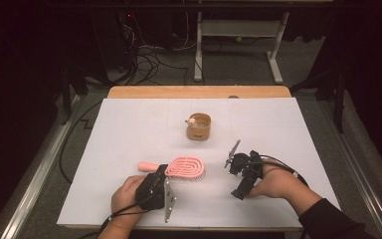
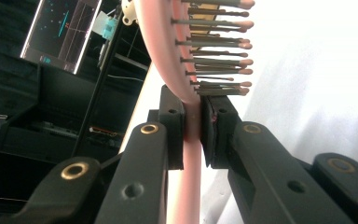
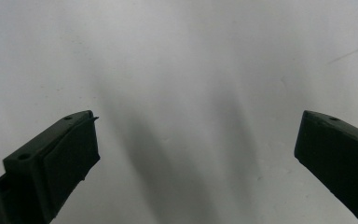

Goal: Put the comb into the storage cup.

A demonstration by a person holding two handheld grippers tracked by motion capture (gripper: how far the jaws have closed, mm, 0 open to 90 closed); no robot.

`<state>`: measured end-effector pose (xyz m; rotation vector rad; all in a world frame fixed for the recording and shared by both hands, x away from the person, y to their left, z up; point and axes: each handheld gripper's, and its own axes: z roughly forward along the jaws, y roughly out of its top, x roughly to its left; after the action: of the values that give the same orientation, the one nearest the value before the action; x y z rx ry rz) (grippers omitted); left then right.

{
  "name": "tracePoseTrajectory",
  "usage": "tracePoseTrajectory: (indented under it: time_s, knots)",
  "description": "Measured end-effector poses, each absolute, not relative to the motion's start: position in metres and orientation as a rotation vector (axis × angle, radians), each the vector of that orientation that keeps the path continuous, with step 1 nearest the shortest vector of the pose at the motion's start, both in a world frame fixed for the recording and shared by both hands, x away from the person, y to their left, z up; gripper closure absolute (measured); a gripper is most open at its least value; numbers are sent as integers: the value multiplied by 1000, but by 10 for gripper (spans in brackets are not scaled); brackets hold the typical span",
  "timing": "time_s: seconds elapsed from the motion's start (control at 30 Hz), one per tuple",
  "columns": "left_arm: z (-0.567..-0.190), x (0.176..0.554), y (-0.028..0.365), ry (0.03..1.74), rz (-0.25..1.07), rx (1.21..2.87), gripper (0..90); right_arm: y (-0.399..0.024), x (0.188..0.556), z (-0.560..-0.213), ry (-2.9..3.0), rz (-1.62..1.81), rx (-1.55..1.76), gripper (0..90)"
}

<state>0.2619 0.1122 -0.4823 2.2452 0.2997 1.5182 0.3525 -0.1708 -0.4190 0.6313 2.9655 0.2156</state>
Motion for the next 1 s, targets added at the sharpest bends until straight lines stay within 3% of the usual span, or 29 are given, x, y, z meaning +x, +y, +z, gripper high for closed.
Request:
tracePoseTrajectory:
  time_s: [1.0]
  knots:
    - [-473,267,129,473,1347,2137,792,-225,336,-448,2585,923,863,5]
